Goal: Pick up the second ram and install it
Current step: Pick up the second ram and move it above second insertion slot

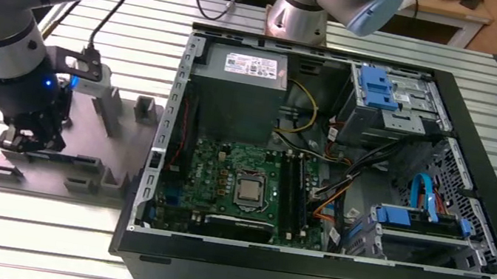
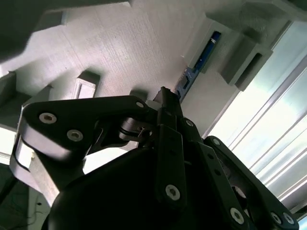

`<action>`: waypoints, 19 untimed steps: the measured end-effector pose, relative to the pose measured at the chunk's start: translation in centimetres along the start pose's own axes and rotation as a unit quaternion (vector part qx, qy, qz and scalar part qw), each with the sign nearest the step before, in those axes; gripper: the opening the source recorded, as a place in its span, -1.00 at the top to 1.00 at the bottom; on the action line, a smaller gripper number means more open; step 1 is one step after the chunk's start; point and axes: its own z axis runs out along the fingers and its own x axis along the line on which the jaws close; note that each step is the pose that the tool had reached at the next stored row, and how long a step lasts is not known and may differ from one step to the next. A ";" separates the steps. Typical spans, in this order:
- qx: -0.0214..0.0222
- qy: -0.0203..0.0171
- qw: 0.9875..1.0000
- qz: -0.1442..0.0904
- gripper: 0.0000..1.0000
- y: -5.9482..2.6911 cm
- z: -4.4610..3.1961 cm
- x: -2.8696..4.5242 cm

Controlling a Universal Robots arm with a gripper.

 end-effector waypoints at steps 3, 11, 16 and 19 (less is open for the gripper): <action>0.000 0.001 1.000 -0.027 0.73 0.00 0.04 0.00; 0.000 0.017 0.999 -0.036 0.73 -0.02 0.05 -0.44; 0.000 0.017 0.999 -0.037 0.73 -0.01 -0.56 -0.48; 0.000 0.016 0.999 -0.038 0.73 0.00 -0.89 -0.45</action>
